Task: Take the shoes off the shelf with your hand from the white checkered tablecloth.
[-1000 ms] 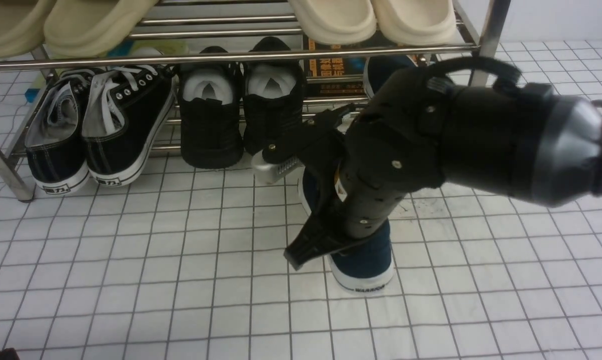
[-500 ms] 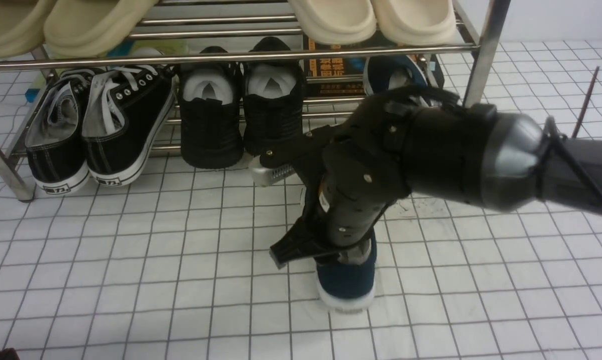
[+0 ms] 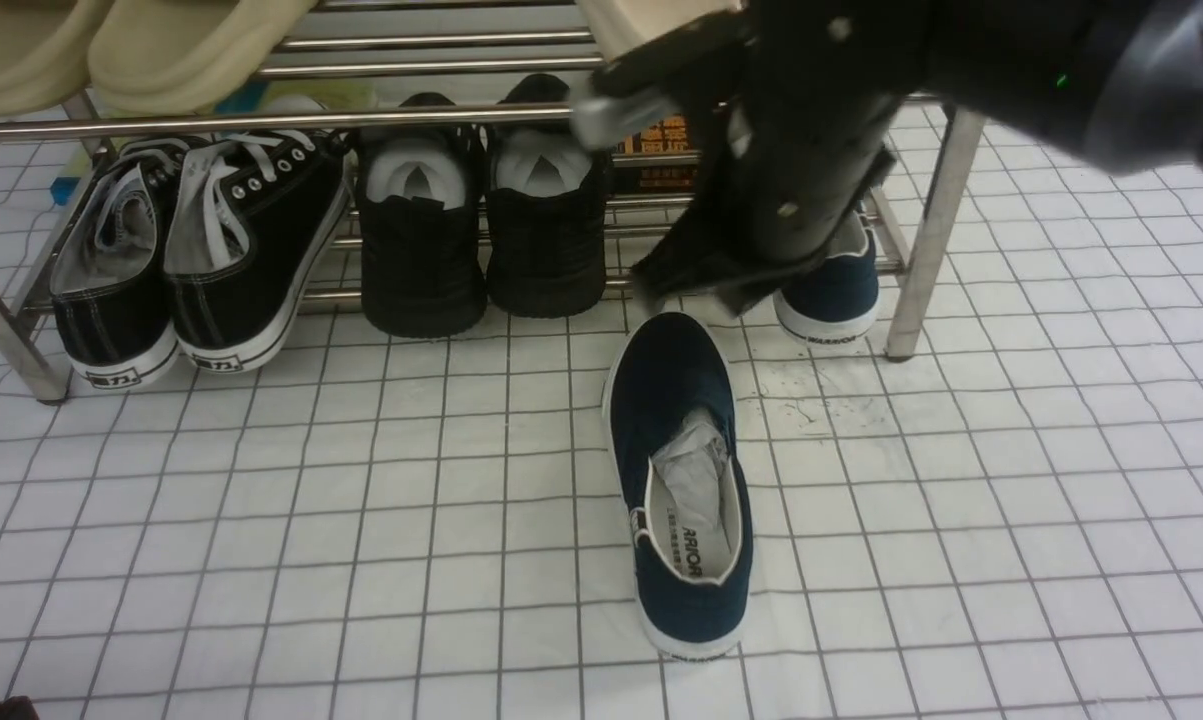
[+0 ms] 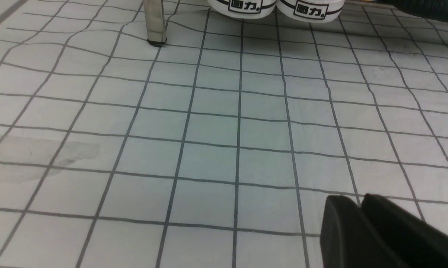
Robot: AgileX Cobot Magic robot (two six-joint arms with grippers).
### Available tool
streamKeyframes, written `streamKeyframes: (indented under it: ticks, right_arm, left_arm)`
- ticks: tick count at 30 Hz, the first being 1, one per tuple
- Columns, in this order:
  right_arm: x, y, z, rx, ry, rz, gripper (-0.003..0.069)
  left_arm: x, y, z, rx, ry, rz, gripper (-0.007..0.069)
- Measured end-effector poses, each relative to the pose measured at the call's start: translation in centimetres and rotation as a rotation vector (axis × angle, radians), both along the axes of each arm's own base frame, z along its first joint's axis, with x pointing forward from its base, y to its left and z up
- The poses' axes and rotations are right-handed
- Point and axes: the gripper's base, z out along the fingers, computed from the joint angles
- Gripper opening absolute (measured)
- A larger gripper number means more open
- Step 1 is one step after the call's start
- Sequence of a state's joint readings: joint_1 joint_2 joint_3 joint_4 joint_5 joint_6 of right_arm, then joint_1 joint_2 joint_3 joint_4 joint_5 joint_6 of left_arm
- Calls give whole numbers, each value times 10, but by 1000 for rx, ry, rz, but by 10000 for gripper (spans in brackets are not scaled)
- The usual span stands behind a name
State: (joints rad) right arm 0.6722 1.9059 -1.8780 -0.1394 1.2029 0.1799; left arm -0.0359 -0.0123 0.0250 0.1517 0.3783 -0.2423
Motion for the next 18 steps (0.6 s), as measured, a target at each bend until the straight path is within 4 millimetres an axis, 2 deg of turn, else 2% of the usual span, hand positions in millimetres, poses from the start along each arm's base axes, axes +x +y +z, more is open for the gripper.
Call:
streamKeyframes:
  ticks: [1,4,5,10,11,13,15,18]
  right_arm:
    - [12,-14,-1,-1,-12,-40,-8]
    - [23,-26,-6,-17,-10,-64,20]
    - [29,-29,-10,-26,-11,-72,52]
    - [53,-32,-34,-60,-62,-82,263]
    - [54,-32,-35,-61,-63,-81,279]
    - [63,-32,-43,-86,-105,-72,363]
    - [70,-31,-51,-112,-134,-62,411]
    - [77,-29,-62,-135,-156,-48,437]
  left_arm:
    - [0,0,0,0,0,0,92]
    - [0,0,0,0,0,0,92]
    - [0,0,0,0,0,0,92]
    - [0,0,0,0,0,0,92]
    - [0,0,0,0,0,0,92]
    - [0,0,0,0,0,0,92]
    - [0,0,0,0,0,0,92]
    - [0,0,0,0,0,0,92]
